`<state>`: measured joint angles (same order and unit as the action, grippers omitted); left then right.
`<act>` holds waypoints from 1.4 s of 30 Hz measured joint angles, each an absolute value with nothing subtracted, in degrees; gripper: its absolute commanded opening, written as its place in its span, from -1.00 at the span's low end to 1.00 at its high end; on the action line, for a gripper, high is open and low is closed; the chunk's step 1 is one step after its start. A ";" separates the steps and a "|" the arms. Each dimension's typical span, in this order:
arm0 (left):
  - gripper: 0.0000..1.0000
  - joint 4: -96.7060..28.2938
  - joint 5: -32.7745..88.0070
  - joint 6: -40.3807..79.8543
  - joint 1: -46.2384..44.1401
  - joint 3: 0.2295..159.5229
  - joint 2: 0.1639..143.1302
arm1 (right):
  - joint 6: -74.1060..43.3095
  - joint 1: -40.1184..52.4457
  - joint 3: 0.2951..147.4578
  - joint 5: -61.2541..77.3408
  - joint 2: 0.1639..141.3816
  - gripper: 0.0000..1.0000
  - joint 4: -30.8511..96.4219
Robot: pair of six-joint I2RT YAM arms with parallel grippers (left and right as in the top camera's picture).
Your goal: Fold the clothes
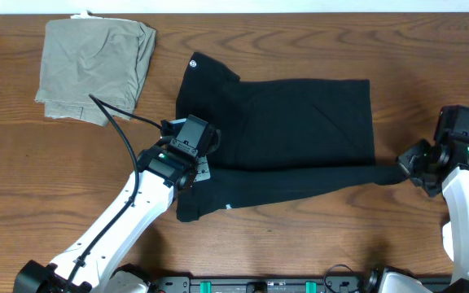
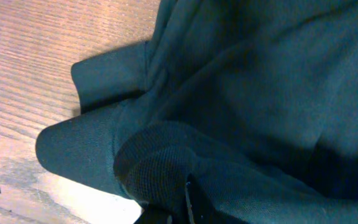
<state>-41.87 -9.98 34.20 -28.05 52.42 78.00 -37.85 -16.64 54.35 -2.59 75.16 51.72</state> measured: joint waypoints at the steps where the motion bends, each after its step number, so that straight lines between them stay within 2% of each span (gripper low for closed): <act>1: -0.87 -41.87 -9.80 34.20 -28.05 52.42 78.00 | -37.67 -16.62 54.35 -2.20 75.24 -0.97 51.33; 13: -0.87 -41.87 -9.37 34.22 -28.01 52.42 78.00 | -36.80 -12.34 54.33 -0.84 83.13 -0.96 45.80; 17: -0.87 -41.93 -9.43 34.22 -27.97 52.42 78.00 | -36.75 -10.55 54.30 -0.80 84.01 -0.89 43.51; 18: -0.86 -42.00 -9.43 34.20 -27.97 52.42 78.00 | -36.71 -10.13 54.30 -0.80 83.99 -0.79 43.33; 19: -0.56 -42.13 -9.45 34.22 -27.97 52.42 78.00 | -36.80 -9.78 54.30 -0.80 83.99 -0.46 43.29; 20: -0.46 -42.30 -9.45 34.22 -27.97 52.42 78.00 | -36.56 -9.41 54.30 -0.80 83.99 -0.21 43.29; 22: -0.42 -43.07 -9.56 34.30 -27.94 52.42 78.00 | -36.03 -8.99 54.30 -0.82 83.99 0.27 43.07; 25: 0.11 -43.66 -9.80 34.17 -27.94 52.42 78.00 | -34.85 -8.71 54.30 -0.84 83.99 0.54 42.52; 31: 0.18 -44.56 -9.91 33.50 -27.94 52.42 78.00 | -32.71 -8.71 54.30 -1.83 83.99 0.67 41.52; 33: 0.33 -44.64 -9.91 33.01 -27.94 52.42 78.00 | -31.73 -8.71 54.30 -2.42 83.99 0.71 41.47; 36: 0.71 -44.75 -10.22 32.08 -27.94 52.42 77.91 | -30.55 -8.71 55.18 -2.81 83.99 0.80 43.90; 42: 0.75 -48.25 -13.04 31.05 -27.94 52.56 74.24 | -28.56 -8.71 63.31 -3.20 83.99 0.82 51.96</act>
<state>-48.25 -13.04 31.05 -27.94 52.56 74.24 -28.56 -8.71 63.31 -3.20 83.99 51.96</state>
